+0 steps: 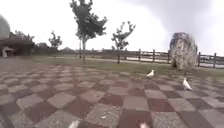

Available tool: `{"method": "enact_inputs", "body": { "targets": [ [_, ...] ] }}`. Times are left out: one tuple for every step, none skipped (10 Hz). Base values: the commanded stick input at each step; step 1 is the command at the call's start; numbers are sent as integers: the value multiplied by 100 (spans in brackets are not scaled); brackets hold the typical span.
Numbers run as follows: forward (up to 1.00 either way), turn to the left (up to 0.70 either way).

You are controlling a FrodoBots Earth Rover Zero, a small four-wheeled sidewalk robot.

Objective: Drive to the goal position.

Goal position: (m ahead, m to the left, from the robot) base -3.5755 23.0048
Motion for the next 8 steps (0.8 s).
{"method": "enact_inputs", "body": {
  "targets": [
    [0, -45],
    [0, -45],
    [0, -45],
    [0, -45],
    [0, -45],
    [0, -45],
    [0, -45],
    [0, -45]
  ]
}}
